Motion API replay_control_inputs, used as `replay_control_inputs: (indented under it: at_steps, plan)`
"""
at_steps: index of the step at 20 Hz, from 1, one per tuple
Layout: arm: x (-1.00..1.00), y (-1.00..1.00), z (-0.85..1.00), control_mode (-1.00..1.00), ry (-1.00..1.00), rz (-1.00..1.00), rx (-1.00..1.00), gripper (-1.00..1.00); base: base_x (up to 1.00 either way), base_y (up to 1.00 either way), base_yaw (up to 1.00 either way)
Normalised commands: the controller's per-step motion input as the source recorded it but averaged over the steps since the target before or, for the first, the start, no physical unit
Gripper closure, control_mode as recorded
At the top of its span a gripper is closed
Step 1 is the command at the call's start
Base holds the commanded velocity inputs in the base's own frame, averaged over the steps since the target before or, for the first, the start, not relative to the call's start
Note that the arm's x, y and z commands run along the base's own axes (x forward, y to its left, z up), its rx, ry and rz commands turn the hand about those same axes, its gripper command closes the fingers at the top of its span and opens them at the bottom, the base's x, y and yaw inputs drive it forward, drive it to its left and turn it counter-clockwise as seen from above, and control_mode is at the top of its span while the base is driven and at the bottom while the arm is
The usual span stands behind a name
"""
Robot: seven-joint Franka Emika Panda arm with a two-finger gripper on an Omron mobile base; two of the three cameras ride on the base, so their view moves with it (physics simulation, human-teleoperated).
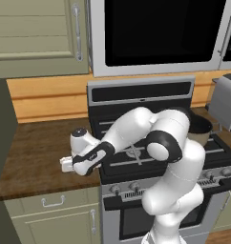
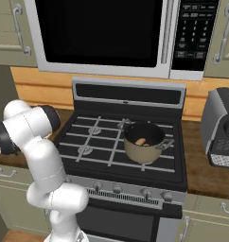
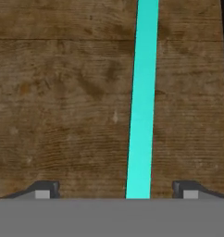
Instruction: Put the potato and sweet potato in the pot. Retrieve the spatula and lightly stir the vegetables in the pot.
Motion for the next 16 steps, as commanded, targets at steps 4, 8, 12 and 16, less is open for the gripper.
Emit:
replay_control_inputs:
  at_steps: [4,8,12,16]
  plan:
    - [-0.14,0.0,-0.72,-1.0,0.0,-0.01,0.0,1.0,0.0,0.0,0.0]
    - [-0.39,-0.1,-0.66,-1.0,0.0,-0.02,0.0,1.0,0.0,0.0,0.0]
    - [-0.53,-0.16,-0.45,-1.0,0.0,-0.03,0.0,1.0,0.0,0.0,0.0]
    - [-0.57,-0.19,0.16,-1.0,-0.03,-0.04,0.07,1.0,0.0,0.0,0.0]
